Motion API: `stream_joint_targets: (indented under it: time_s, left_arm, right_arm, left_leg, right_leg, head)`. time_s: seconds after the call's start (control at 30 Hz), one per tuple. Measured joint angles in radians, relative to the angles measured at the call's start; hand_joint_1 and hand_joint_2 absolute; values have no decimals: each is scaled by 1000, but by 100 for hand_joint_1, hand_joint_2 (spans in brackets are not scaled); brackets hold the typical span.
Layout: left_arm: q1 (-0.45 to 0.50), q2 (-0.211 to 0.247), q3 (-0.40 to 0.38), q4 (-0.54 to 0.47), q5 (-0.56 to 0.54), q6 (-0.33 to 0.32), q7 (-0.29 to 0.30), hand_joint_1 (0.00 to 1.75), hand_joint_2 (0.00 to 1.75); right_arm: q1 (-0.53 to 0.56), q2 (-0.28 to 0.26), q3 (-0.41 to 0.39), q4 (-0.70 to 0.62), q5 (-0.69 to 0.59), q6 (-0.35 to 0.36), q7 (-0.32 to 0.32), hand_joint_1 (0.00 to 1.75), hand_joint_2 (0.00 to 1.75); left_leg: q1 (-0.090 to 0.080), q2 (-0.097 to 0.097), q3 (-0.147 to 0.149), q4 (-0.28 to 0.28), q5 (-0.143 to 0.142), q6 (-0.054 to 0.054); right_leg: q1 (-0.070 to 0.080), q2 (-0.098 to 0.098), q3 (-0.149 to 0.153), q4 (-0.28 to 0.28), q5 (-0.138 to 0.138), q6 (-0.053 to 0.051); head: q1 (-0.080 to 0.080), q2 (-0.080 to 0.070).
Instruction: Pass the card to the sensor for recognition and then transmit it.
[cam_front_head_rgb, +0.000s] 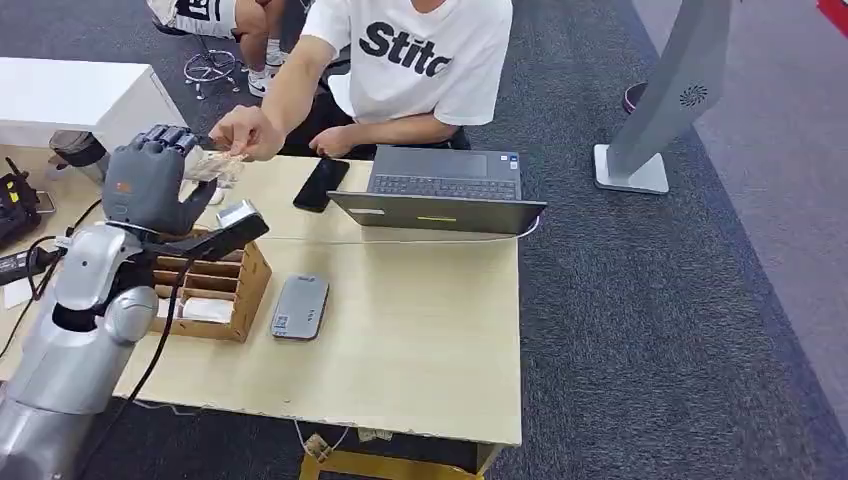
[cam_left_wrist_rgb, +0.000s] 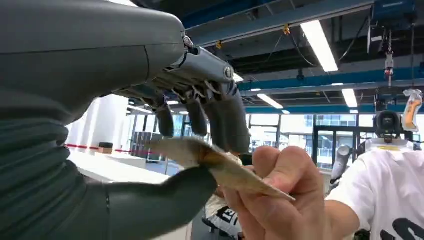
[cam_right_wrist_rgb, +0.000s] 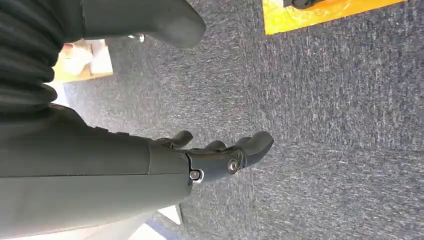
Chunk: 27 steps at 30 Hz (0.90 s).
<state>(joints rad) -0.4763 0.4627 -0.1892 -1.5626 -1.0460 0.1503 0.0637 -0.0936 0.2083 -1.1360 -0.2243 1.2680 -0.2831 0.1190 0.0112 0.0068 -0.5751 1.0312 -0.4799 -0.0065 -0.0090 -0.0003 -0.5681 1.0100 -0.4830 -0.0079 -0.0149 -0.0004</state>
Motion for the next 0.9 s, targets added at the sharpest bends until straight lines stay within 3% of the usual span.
stream_joint_targets:
  time_s: [0.5, 0.77, 0.9]
  left_arm:
    - [24, 6, -8, 12, 0, -8, -16, 175, 175]
    - [26, 14, -80, 12, 130, -228, -53, 175, 175]
    - [26, 21, -141, 17, 142, -243, -56, 175, 175]
  right_arm:
    - [0, 0, 7, 0, -1, 2, -6, 0, 175]
    - [0, 0, 7, 0, -17, 2, -6, 0, 175]
    - [0, 0, 7, 0, -21, 2, -6, 0, 175]
  left_leg:
    - [0, 0, 0, 0, 0, 0]
    - [0, 0, 0, 0, 0, 0]
    - [0, 0, 0, 0, 0, 0]
  right_leg:
    - [0, 0, 0, 0, 0, 0]
    - [0, 0, 0, 0, 0, 0]
    - [0, 0, 0, 0, 0, 0]
  head:
    - [0, 0]
    - [0, 0]
    - [0, 0]
